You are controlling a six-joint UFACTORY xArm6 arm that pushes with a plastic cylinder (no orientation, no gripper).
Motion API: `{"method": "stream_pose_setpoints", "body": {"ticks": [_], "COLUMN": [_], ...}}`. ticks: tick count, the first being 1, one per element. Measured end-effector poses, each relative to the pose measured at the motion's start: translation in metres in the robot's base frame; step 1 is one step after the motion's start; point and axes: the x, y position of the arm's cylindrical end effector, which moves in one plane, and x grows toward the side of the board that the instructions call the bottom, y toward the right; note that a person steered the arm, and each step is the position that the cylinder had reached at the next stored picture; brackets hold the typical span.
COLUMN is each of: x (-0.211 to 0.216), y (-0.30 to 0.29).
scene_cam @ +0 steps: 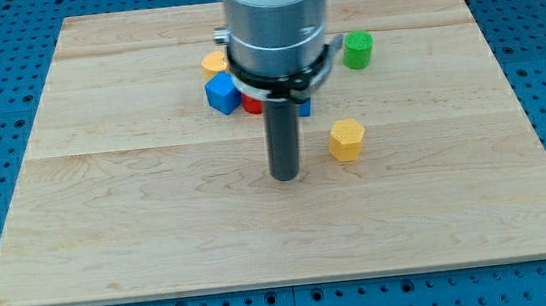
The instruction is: Slide the yellow hexagon up a bit
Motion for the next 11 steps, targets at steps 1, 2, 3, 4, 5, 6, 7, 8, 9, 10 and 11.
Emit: {"method": "stream_pose_setpoints", "body": {"ticks": [1,2,3,4,5,6,7,8,9,10,11], "x": [-0.001,0.009,0.033,0.038,0.033,0.023,0.01,-0.003,-0.016,-0.03,-0.037], "y": [-0.031,-0.04,-0.012,0.025,0.055,0.08,0.081,0.081,0.083,0.088,0.098]}}
